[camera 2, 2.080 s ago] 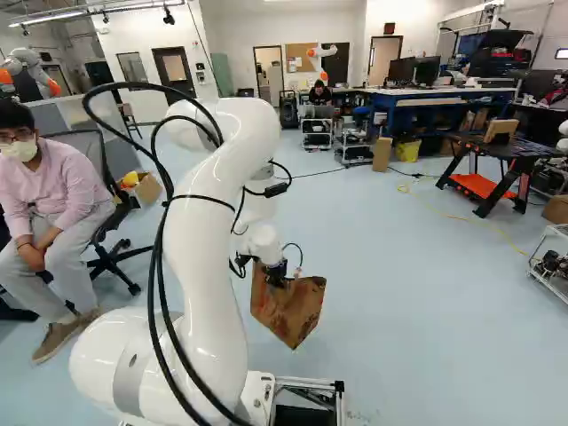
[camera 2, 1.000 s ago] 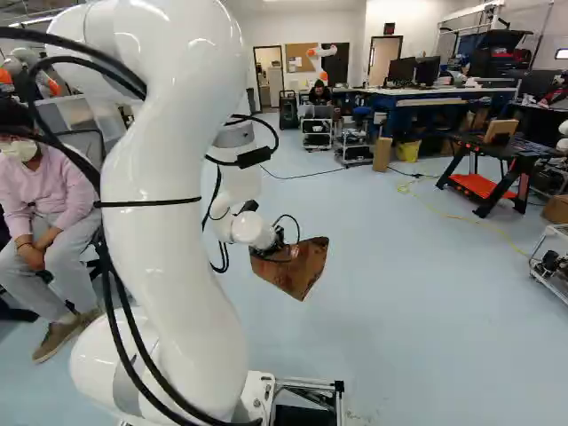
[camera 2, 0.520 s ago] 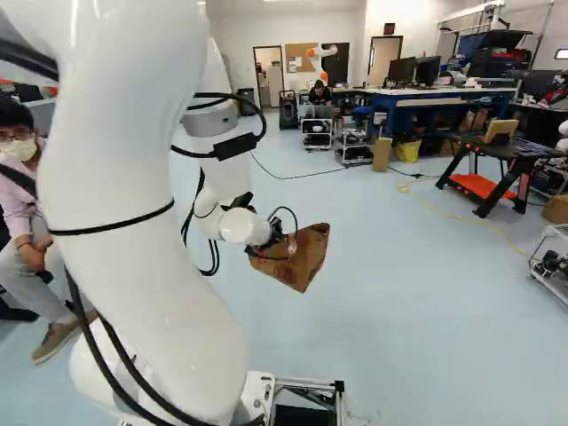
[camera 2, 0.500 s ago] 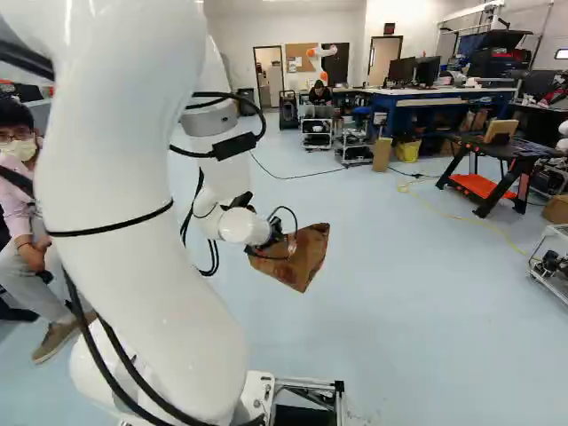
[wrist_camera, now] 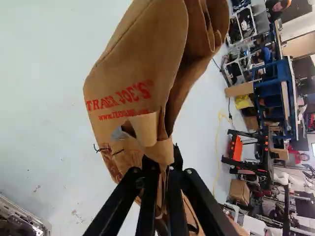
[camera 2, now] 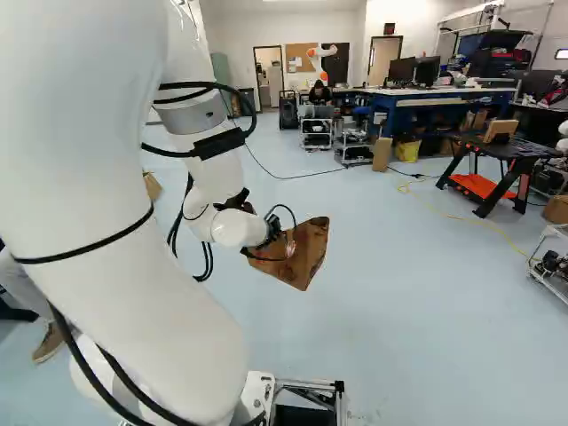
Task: Pick up the grocery bag from the ground
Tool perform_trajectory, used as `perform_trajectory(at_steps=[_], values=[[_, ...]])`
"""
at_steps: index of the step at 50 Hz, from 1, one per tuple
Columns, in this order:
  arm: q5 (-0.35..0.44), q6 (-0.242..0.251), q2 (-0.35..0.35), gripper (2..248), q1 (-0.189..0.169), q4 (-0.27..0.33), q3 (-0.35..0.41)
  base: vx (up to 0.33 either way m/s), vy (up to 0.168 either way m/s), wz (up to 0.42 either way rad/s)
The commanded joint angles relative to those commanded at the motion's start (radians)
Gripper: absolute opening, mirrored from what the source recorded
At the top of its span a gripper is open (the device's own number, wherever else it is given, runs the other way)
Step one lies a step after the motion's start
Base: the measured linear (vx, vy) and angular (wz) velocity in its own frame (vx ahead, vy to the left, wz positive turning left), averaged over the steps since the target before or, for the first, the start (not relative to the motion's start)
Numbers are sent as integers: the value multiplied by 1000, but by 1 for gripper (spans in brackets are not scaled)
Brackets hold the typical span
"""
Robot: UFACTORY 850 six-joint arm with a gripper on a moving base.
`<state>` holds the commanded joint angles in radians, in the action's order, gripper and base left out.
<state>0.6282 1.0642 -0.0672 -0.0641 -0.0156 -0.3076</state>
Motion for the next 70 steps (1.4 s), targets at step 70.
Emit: perform_trajectory(at_steps=[70], values=[[84, -367, 120, 21, 22, 5, 76, 0, 0, 0]])
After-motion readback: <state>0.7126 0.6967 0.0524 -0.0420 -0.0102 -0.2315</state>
